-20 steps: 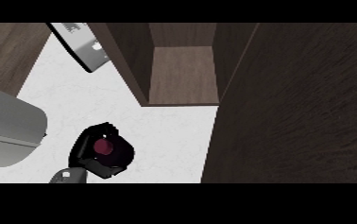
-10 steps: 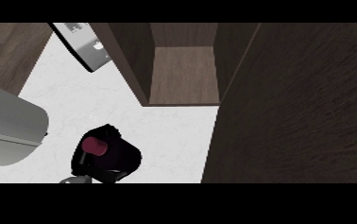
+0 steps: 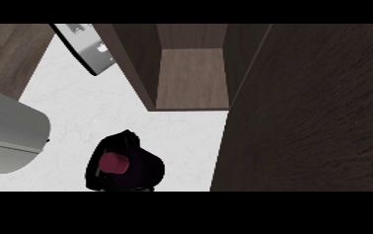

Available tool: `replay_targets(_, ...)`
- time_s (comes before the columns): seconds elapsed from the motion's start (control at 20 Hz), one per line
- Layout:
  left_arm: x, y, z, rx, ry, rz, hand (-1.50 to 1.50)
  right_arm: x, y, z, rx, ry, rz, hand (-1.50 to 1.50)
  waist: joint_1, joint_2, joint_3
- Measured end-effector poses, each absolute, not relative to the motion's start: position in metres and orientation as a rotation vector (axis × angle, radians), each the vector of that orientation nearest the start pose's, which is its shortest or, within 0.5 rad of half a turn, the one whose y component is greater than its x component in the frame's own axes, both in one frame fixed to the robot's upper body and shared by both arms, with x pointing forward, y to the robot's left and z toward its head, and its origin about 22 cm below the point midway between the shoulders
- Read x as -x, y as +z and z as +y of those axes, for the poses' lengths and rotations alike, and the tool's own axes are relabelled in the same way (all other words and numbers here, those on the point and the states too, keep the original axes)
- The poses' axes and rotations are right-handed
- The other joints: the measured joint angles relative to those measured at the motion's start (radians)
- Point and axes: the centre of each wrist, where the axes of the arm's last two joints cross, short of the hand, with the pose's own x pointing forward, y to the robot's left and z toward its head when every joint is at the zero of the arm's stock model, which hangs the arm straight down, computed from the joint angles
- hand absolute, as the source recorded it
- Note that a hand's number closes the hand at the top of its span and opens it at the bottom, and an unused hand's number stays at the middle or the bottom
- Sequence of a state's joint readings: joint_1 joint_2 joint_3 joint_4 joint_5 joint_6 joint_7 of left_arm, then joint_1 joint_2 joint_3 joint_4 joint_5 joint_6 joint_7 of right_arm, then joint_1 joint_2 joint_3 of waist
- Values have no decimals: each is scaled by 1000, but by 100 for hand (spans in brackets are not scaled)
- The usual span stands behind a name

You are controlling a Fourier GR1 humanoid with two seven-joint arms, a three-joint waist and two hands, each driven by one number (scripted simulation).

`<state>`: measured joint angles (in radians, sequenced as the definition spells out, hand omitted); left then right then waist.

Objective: Pick up the wine, place it into the cabinet and close the cabinet

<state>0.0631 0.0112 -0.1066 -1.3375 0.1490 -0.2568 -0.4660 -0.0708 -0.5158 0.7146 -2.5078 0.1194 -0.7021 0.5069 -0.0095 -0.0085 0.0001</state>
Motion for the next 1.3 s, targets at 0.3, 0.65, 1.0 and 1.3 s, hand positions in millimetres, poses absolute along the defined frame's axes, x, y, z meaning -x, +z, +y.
replay_targets(0.3,-219,-41,186,385,-31,-1761,150,-111,180,-166,-126,154,-1889,-150,-3,2,0)
replay_targets(0.65,-229,-18,161,273,-18,-1810,150,-108,176,-168,-119,161,-1889,-150,-7,3,-1)
replay_targets(1.0,-256,-15,146,177,-43,-1827,150,-107,173,-173,-87,170,-1898,-150,-13,5,-1)
replay_targets(1.3,-290,-6,141,142,-82,-1827,150,-107,171,-175,-78,166,-1909,-150,-14,6,-1)
